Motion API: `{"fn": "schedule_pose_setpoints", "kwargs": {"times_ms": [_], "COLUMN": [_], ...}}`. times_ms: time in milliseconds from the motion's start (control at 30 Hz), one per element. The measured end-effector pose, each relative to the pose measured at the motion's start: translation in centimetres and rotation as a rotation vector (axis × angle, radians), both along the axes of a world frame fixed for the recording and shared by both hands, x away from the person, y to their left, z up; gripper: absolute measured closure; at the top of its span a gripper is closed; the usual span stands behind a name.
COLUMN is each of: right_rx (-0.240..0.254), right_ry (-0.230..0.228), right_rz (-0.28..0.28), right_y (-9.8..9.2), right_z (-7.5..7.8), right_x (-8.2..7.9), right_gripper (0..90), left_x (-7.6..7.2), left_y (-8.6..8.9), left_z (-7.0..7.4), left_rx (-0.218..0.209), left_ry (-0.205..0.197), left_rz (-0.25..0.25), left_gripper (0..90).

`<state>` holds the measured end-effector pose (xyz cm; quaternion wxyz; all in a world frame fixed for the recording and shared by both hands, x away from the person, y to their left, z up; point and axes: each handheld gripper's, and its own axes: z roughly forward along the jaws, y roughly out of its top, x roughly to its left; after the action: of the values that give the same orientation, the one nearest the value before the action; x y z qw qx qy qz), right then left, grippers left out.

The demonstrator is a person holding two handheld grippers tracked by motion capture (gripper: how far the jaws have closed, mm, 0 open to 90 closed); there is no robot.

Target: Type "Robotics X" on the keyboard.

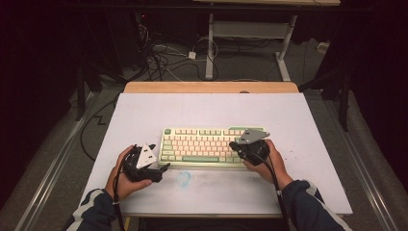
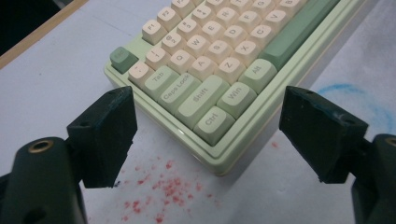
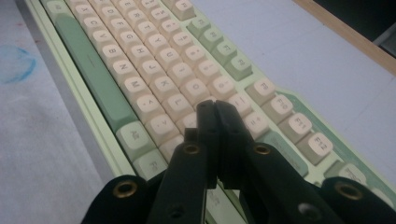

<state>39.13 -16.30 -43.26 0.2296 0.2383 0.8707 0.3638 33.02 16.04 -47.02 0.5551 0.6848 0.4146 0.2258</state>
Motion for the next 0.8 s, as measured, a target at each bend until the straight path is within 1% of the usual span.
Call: {"fn": "schedule_pose_setpoints", "kwargs": {"times_ms": [33,100,167,233,367,433,633,800], "right_rx": [-0.002,-0.005,-0.009,-0.005,-0.011,-0.016,-0.050,-0.080], "right_ry": [0.003,0.003,0.006,0.009,0.005,0.006,0.013,0.022], "right_rz": [0.004,0.010,0.010,0.014,0.016,0.020,0.008,0.007], "right_y": [0.3,0.8,1.4,1.9,3.0,3.4,4.5,4.7], "right_z": [0.0,-0.1,-0.2,-0.3,-0.4,-0.5,-1.0,-1.4], "right_x": [0.1,0.4,0.8,1.1,1.8,2.0,2.8,3.1], "right_gripper": [90.0,90.0,90.0,90.0,90.0,90.0,90.0,90.0], "left_x": [-0.1,-0.2,-0.4,-0.4,-0.4,-0.4,-0.4,-0.3], "left_y": [0.1,0.3,0.5,0.7,0.5,0.4,0.3,0.2], "left_z": [0.0,-0.1,-0.3,-0.3,-0.6,-0.8,-0.8,-1.0], "left_rx": [0.003,-0.004,0.006,-0.002,0.001,0.014,0.011,0.023], "left_ry": [0.000,0.008,0.006,0.018,0.023,0.025,0.031,0.037], "left_rz": [0.004,0.005,0.009,0.009,0.007,0.004,0.003,0.000], "left_gripper": [18.1,18.1,18.1,18.1,18.1,18.1,18.1,18.1]}}
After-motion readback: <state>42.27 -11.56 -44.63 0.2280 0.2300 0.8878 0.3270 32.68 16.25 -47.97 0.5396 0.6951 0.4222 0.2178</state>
